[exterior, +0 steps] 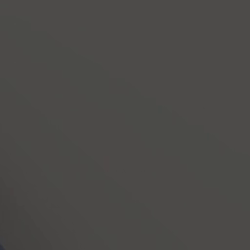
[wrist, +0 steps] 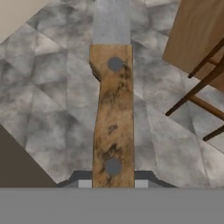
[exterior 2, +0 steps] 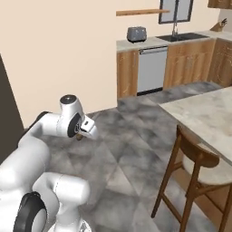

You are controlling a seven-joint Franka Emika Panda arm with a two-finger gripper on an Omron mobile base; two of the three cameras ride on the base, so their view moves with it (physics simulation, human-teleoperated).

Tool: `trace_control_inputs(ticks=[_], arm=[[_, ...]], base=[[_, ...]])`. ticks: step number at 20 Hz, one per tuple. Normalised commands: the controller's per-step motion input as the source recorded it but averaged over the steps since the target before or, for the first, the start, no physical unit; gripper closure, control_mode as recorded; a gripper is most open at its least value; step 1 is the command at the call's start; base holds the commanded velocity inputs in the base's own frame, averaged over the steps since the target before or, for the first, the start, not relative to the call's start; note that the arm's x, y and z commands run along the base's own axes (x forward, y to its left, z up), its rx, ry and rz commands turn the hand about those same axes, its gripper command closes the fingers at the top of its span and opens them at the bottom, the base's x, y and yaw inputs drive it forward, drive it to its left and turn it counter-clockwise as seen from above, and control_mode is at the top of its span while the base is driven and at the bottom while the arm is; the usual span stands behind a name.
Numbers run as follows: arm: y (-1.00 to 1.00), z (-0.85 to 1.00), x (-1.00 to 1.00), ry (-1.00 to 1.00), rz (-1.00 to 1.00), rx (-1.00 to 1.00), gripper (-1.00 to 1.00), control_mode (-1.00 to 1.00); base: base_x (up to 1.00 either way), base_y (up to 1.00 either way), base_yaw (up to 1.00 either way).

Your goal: Pick up the metallic utensils from the counter and place them in the open drawer. Make sure not to pick up any wooden utensils.

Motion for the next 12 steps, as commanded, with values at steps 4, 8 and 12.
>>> trace_control_inputs(ticks=[4,8,12], arm=[[0.00,0.00,0.00,0.00,0.00,0.00,1.00,1.00],[0.00,0.00,0.00,0.00,0.00,0.00,1.00,1.00],[0.00,0.00,0.00,0.00,0.00,0.00,1.00,1.00]], base=[[1.00,0.21,-0.17],[1.00,0.26,-0.26],[1.00,0.31,-0.30]])
